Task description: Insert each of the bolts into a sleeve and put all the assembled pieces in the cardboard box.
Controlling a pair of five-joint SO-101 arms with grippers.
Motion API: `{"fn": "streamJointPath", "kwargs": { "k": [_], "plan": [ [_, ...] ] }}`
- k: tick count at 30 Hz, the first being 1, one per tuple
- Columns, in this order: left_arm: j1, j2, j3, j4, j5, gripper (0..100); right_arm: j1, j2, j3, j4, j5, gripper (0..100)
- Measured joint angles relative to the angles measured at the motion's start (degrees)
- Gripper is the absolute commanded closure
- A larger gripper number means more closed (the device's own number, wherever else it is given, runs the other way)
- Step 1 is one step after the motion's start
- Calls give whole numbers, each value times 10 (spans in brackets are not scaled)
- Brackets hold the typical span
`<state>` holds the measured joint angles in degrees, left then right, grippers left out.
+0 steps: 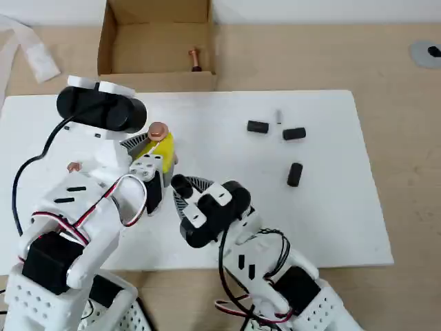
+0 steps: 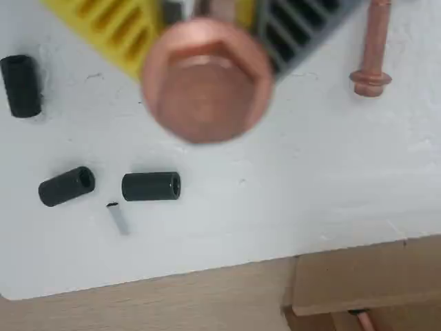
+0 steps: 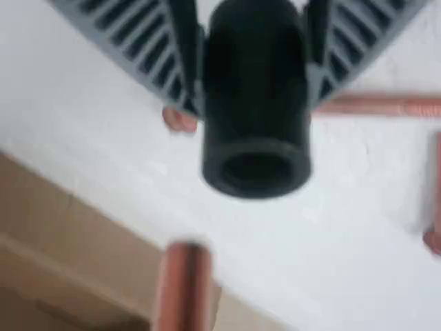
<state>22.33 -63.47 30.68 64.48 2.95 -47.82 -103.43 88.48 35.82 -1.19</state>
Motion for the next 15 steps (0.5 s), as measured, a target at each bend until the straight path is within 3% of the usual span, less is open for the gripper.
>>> {"fn": "streamJointPath", "kwargs": {
  "k": [15],
  "plan": [
    [20, 0, 5, 0, 4, 995, 0, 0, 0, -31, 0, 989]
  ]
}}
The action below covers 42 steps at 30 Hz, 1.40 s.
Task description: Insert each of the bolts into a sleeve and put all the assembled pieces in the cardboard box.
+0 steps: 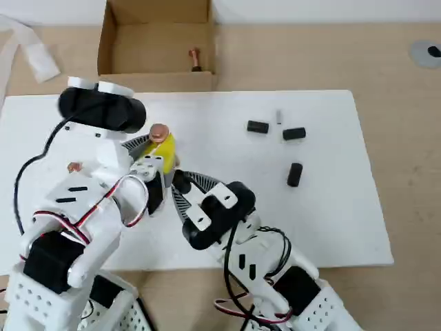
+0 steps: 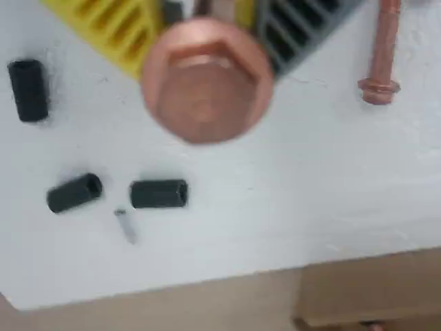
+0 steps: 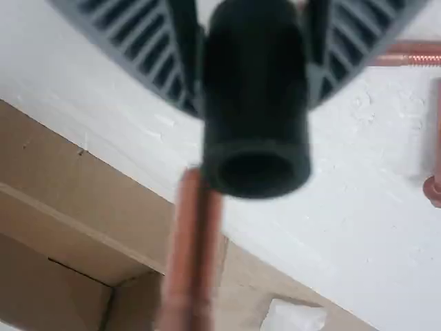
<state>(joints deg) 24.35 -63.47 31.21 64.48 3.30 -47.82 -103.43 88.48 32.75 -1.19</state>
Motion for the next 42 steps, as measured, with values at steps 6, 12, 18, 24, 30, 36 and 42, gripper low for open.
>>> {"fn": "streamJointPath", "kwargs": {
  "k": [6, 12, 18, 24, 30, 36, 42],
  "plan": [
    [30, 0, -1, 0, 0, 995, 0, 0, 0, 0, 0, 989],
    [-6, 0, -52, 0, -1, 995, 25, 0, 0, 0, -19, 989],
    [-34, -1, -92, 24, -11, 994, 35, 0, 0, 0, -22, 989],
    [18, -1, -100, 50, -11, 994, 35, 0, 15, -1, -22, 989],
    [44, -1, -100, 50, -11, 994, 35, 0, 18, -1, -22, 989],
    [44, -1, -100, 68, -11, 994, 35, 0, 18, -1, -22, 989],
    [44, -1, -100, 73, -11, 994, 35, 0, 18, -1, -22, 989]
  ]
}}
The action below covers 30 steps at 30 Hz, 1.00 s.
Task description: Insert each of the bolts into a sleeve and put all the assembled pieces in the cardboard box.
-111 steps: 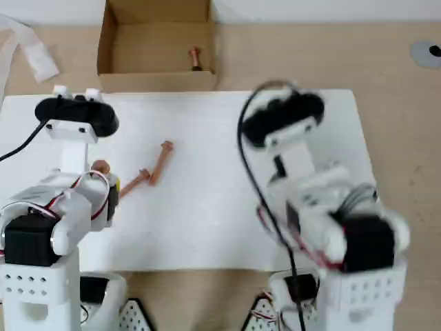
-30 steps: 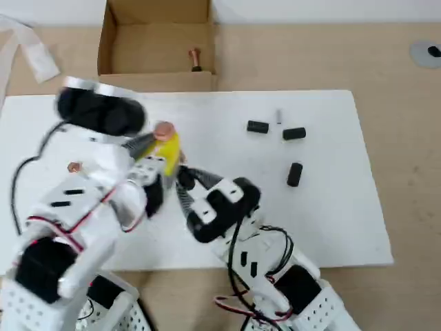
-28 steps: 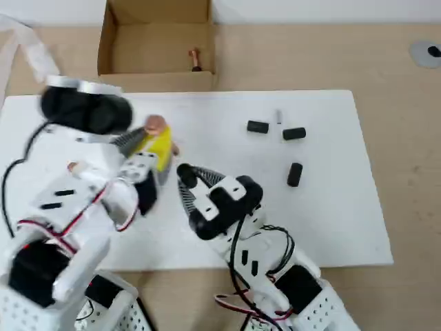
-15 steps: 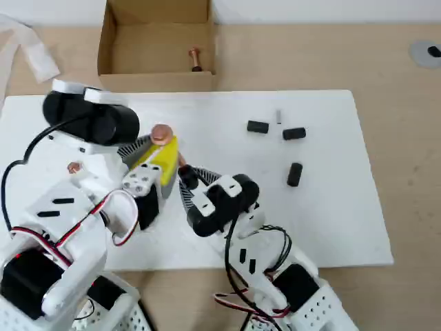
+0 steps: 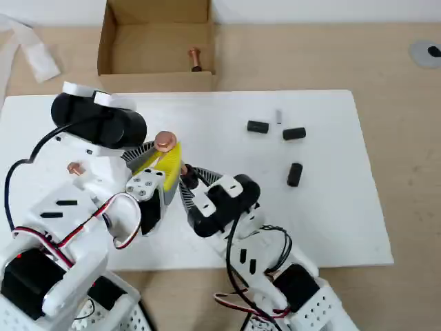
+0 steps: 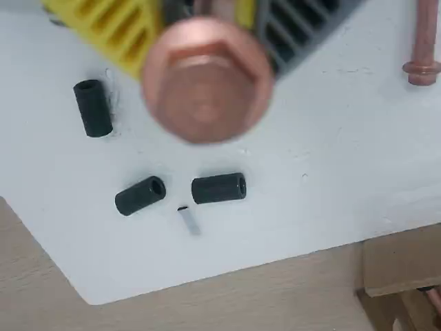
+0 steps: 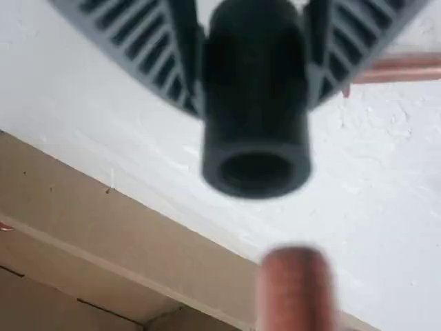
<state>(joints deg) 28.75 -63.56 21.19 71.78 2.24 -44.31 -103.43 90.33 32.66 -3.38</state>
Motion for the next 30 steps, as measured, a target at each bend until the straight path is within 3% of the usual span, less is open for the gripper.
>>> {"fn": "streamJointPath", "kwargs": {
  "k": [30],
  "plan": [
    [4, 0, 72, 0, 15, 994, 1, 0, 0, -1, -2, 989]
  ]
}}
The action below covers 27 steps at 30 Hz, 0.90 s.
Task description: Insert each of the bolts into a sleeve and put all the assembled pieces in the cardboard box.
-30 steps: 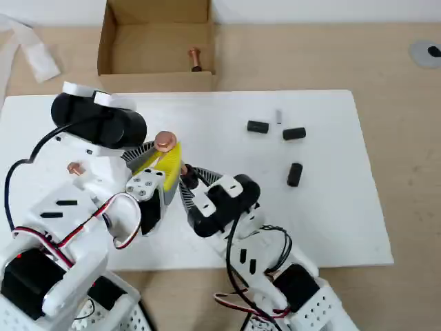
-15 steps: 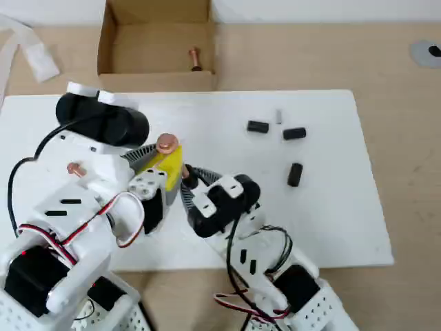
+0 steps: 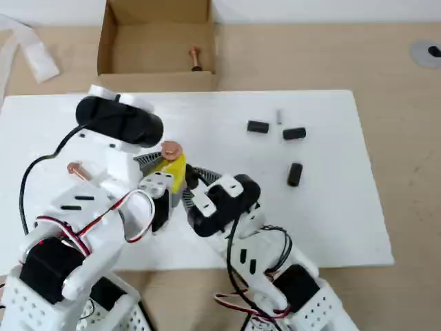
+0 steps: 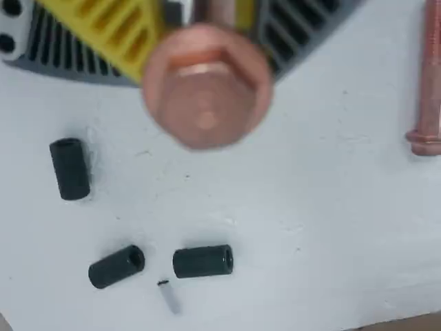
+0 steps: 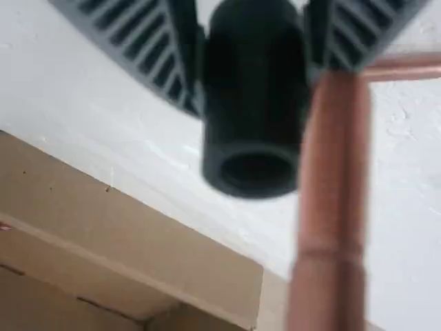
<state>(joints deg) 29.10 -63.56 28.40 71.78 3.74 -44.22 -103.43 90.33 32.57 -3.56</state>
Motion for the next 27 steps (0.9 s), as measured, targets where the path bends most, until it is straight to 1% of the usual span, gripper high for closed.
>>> {"fn": "streamJointPath", "kwargs": {
  "k": [15, 21, 27],
  "plan": [
    [0, 0, -18, -18, 0, 995, 0, 0, 0, 0, 0, 989],
    [0, 0, -18, -42, 0, 995, 0, 0, 0, 0, 0, 989],
    [-31, 0, -18, -57, 0, 995, 0, 0, 0, 0, 0, 989]
  ]
}}
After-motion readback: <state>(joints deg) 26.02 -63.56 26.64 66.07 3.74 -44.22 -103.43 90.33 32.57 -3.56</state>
